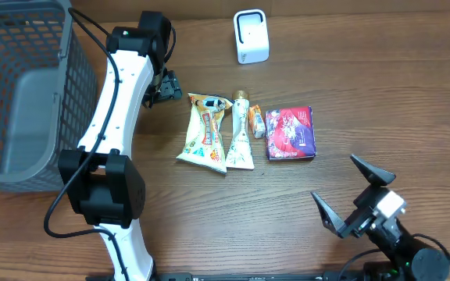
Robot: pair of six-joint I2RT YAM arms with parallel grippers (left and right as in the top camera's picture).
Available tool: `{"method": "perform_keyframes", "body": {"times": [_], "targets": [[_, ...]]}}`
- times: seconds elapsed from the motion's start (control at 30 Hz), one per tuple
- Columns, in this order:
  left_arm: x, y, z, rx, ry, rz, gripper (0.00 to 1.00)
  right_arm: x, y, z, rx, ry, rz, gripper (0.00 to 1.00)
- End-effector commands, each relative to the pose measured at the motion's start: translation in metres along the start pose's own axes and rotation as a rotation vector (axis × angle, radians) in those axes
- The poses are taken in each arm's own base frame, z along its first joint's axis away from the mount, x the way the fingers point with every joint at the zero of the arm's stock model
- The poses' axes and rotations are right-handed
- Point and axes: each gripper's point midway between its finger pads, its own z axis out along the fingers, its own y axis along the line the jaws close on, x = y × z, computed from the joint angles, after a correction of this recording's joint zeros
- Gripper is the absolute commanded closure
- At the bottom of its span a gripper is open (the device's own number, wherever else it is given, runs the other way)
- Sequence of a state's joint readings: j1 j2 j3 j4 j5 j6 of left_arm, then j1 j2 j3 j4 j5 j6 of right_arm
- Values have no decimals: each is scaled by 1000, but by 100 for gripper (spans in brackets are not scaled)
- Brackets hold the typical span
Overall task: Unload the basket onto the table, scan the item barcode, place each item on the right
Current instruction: 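Reach the right gripper left toward the pink-purple box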
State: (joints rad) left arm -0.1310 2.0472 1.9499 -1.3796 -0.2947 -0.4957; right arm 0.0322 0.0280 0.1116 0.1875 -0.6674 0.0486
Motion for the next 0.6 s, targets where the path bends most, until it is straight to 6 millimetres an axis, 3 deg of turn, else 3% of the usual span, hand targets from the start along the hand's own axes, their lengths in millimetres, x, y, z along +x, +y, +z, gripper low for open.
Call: {"method": "perform_keyframes", "body": {"times": [0.0,0.13,0.3,0.47,0.57], "targets": [[1,-3,2,4,5,-9,0,-51,-1,4,11,27,-25,0],[1,-4,1,4,4,-8,0,-57,-24,16,70,258,45,0],[1,-4,1,4,4,-6,0,-30,-56,39,72,568,307,0],[1,-4,1,5,4,-7,0,-17,-39,73,-191,617,736,0],[1,-4,1,5,4,-7,0,-11,-33,85,-394,594,904,0]]}}
